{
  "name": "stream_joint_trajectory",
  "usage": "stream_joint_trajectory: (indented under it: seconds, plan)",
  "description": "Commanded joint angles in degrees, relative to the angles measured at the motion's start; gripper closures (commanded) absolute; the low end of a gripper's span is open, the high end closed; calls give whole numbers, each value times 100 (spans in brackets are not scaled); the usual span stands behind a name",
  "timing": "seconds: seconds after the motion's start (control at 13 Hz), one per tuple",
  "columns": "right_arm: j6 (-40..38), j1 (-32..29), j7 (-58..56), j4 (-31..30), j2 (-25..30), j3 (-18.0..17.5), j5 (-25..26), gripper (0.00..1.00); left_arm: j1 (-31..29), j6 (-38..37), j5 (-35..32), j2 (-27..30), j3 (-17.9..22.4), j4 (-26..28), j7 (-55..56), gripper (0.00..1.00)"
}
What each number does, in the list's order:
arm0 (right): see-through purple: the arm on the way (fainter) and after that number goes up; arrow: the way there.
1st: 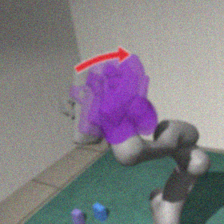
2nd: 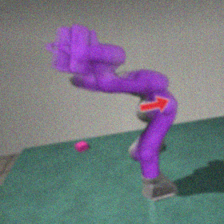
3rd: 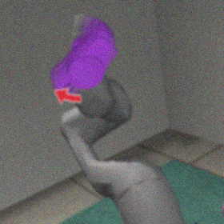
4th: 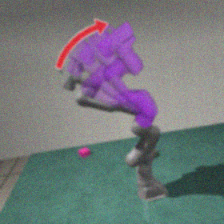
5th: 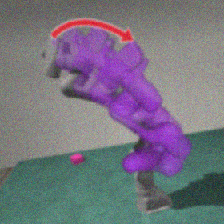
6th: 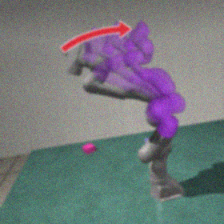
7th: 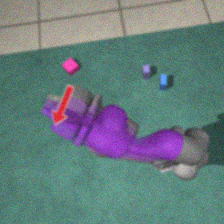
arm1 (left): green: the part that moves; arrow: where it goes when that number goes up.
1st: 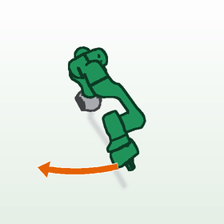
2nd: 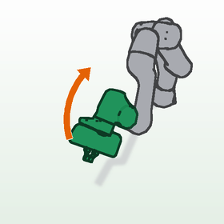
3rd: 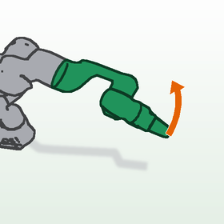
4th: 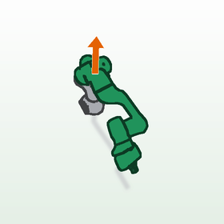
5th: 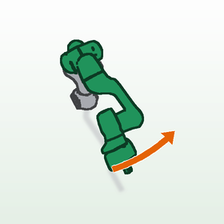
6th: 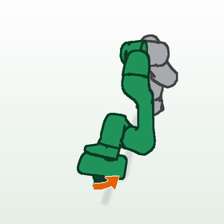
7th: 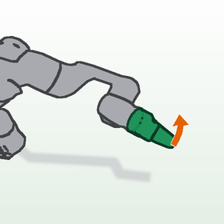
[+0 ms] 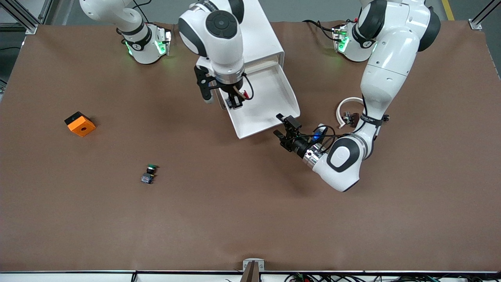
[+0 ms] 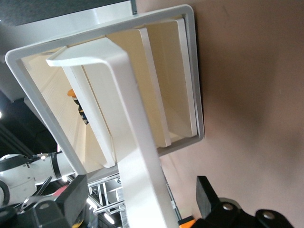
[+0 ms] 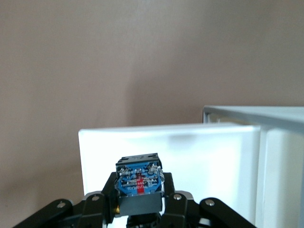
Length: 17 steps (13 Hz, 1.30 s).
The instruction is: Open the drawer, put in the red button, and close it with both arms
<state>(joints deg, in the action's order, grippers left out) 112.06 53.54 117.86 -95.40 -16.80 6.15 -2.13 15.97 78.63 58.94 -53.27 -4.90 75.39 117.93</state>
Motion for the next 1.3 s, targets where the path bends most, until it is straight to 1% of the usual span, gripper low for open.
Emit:
stream_joint_trajectory:
  seconds: [0.0, 0.15, 0.23, 0.38, 0.54, 0.77, 0.92, 1.23]
  plan:
    - [0, 340, 211, 162, -139, 61, 90, 100, -85, 3, -364, 299, 24, 38, -680, 0]
    - [-9, 508, 220, 162, -226, 70, 160, 100, -138, -6, -689, 440, 24, -128, -1584, 0]
    - [-17, 535, 229, 162, -288, 61, 326, 100, -138, -6, -848, 475, 33, -190, -1971, 0]
    - [0, 684, 281, 171, -481, 70, 389, 100, -138, 12, -1269, 537, 33, -191, -2771, 0]
    - [18, 702, 465, 424, -753, 70, 398, 100, -112, 91, -1525, 659, 59, -200, -3667, 0]
    - [52, 702, 597, 733, -1131, 70, 398, 100, -68, 607, -2060, 818, 68, -191, -4732, 0]
    - [219, 702, 668, 733, -1211, 70, 398, 100, -50, 1020, -2482, 862, 42, -191, -5339, 0]
    - [272, 702, 686, 742, -1281, 70, 406, 100, 11, 1812, -3063, 941, 7, -156, -6175, 0]
